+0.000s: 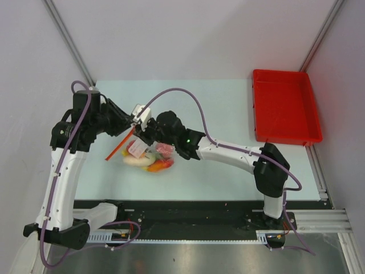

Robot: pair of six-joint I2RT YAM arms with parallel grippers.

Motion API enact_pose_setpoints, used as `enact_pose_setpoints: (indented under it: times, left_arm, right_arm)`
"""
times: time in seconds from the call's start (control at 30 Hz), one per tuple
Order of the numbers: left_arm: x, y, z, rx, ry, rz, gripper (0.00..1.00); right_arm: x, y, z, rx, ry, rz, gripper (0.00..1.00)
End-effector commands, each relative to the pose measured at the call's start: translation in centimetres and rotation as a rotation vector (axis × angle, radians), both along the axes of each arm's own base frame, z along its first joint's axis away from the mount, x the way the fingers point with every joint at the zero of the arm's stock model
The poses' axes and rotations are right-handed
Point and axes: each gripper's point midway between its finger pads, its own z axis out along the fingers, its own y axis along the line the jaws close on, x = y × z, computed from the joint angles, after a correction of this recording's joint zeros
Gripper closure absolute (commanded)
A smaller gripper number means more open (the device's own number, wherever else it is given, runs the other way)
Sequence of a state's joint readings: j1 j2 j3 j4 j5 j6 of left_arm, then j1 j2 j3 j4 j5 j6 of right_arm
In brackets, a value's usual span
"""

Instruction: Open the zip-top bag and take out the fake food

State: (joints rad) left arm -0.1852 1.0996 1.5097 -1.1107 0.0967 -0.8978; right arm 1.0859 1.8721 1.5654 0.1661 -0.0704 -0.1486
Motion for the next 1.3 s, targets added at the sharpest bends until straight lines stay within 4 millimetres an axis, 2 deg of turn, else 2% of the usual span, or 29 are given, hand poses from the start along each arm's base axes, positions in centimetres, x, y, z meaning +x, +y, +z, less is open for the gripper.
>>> enact_pose_setpoints:
  times: [0.0,0.03,0.07,0.1,0.13,0.17,0.2,0.23,0.3,0.33,0.47,0.5,0.6,0.63,0.73,0.83,0.9,0.97,1.0,1.07,1.13,1.17,1.2,1.27]
  left_arm:
    - [0.5,0.5,4.5,0.122,-0.23,-0.103,0.52]
    - [0.5,0.5,3.9,0.142,-0.233,-0.125,0.45]
    - [0.6,0.1,4.4,0.144,-0.274,-0.158,0.29]
    - [0.5,0.0,4.2,0.176,-0.304,-0.206,0.24]
    - [0.6,-0.4,2.9,0.185,-0.301,-0.247,0.21]
    - [0.5,-0.8,3.5,0.187,-0.362,-0.281,0.2]
    - [0.5,-0.8,2.9,0.212,-0.371,-0.305,0.19]
    - [0.4,-1.0,1.4,0.22,-0.358,-0.333,0.19]
    - [0.5,-2.4,0.8,0.205,-0.392,-0.433,0.2]
    - [0.8,-2.8,-0.3,0.201,-0.381,-0.465,0.24]
    - [0.8,-3.7,-0.8,0.211,-0.422,-0.556,0.29]
    - [0.4,-4.3,-0.6,0.192,-0.443,-0.596,0.29]
    - [0.8,-4.5,-1.2,0.203,-0.431,-0.623,0.27]
    - [1.1,-4.6,-2.0,0.201,-0.407,-0.633,0.27]
    - [1.3,-5.6,-2.8,0.176,-0.408,-0.708,0.27]
    - [1.4,-6.4,-2.8,0.166,-0.434,-0.767,0.27]
    - [1.8,-6.6,-3.5,0.169,-0.413,-0.792,0.27]
    - [1.5,-7.0,-3.7,0.163,-0.39,-0.831,0.31]
    - [1.5,-7.2,-3.8,0.163,-0.385,-0.841,0.38]
    - [1.0,-7.7,-3.7,0.152,-0.392,-0.862,0.41]
    - [0.5,-8.0,-3.5,0.138,-0.415,-0.882,0.66]
    - [0.4,-7.9,-3.4,0.144,-0.421,-0.874,0.74]
    - [0.2,-7.8,-3.5,0.147,-0.423,-0.873,0.92]
    - [0.2,-7.9,-3.6,0.148,-0.425,-0.886,1.0]
  right_arm:
    - [1.2,-2.5,2.5,0.072,0.0,0.043,0.91]
    - [0.3,-2.6,3.3,0.105,0.0,0.122,0.94]
    - [0.2,-3.2,3.2,0.12,0.032,0.148,0.96]
    - [1.0,-4.3,3.4,0.131,0.051,0.16,0.95]
    - [0.3,-4.7,3.6,0.149,0.075,0.236,0.95]
    - [0.1,-5.2,3.8,0.164,0.099,0.267,0.95]
    - [-0.1,-6.1,4.1,0.179,0.117,0.325,0.95]
    - [-0.4,-6.5,4.2,0.182,0.119,0.353,0.95]
    - [-0.5,-7.4,4.0,0.179,0.142,0.4,0.94]
    - [-0.6,-7.7,4.2,0.184,0.151,0.412,0.94]
    - [0.8,-9.4,5.2,0.245,0.265,0.415,0.92]
    - [0.6,-9.5,5.8,0.267,0.293,0.424,0.92]
    - [0.9,-9.5,6.3,0.292,0.318,0.433,0.94]
    - [1.1,-9.6,6.4,0.303,0.346,0.428,0.95]
    - [1.0,-9.6,6.4,0.323,0.392,0.461,1.0]
    - [1.1,-9.5,6.3,0.324,0.423,0.48,1.0]
    - [1.4,-9.5,6.3,0.332,0.439,0.481,1.0]
    - [1.6,-9.5,6.5,0.344,0.463,0.479,0.98]
    - [1.8,-9.5,6.4,0.349,0.471,0.47,0.96]
    - [2.1,-9.5,6.2,0.347,0.501,0.452,0.94]
    - [2.5,-9.6,6.0,0.348,0.517,0.419,0.81]
    - [2.6,-9.8,5.6,0.337,0.536,0.406,0.71]
    - [3.0,-10.3,5.2,0.317,0.506,0.404,0.59]
    - [2.9,-11.4,4.1,0.262,0.502,0.402,0.51]
